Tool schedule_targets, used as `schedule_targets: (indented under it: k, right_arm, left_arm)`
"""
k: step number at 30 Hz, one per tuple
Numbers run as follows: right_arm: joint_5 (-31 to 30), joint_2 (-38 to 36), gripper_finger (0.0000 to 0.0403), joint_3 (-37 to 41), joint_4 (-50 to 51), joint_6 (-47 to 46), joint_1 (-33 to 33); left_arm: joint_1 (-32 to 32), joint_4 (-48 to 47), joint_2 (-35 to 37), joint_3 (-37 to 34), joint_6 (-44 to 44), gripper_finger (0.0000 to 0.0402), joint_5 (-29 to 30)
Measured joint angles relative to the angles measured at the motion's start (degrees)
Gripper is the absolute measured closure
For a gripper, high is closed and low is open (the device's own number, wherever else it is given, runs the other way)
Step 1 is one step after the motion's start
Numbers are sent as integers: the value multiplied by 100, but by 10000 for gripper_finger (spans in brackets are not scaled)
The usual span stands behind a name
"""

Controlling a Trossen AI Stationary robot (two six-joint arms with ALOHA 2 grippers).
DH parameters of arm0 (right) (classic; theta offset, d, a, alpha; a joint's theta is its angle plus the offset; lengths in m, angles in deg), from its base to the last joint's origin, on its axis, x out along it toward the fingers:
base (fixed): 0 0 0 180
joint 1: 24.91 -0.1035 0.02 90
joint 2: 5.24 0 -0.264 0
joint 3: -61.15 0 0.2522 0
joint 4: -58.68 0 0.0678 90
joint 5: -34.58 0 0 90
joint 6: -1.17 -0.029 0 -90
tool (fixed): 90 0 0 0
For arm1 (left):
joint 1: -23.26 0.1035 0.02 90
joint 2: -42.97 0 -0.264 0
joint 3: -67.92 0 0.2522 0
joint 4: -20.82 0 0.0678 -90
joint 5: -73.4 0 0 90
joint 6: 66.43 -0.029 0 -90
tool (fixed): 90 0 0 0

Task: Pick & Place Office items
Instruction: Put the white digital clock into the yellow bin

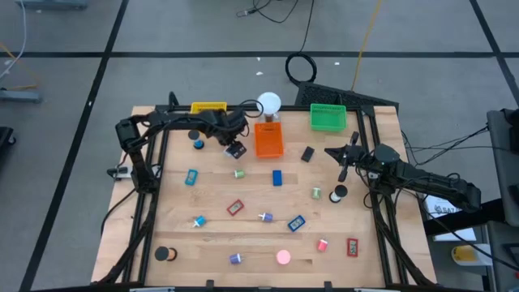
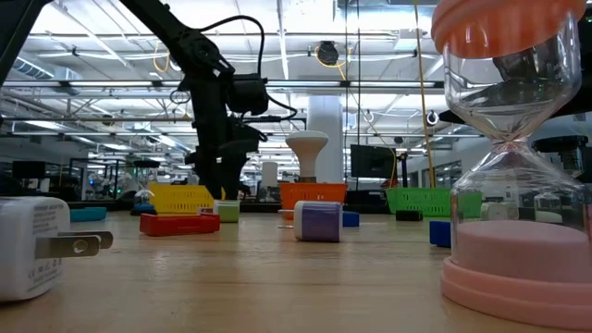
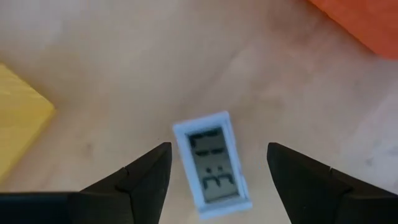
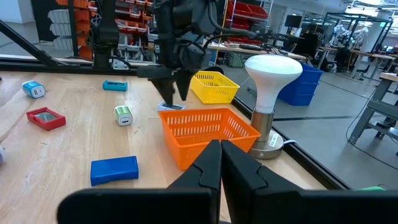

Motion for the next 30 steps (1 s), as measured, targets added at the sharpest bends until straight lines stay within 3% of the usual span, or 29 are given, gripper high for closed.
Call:
schedule_targets:
  k: [6,17,30]
  right_arm:
    - [-1,0,403,0,1,0,0]
    - [1,0,403,0,-1,-1,-1]
    - [0,0,403,2,0,1,-1]
  left_arm:
    - [-1,1,0,-98,62,133,217]
    - [-2,346,0,-435,227,136,85]
    - [-4,425,0,-469,-215,237,200]
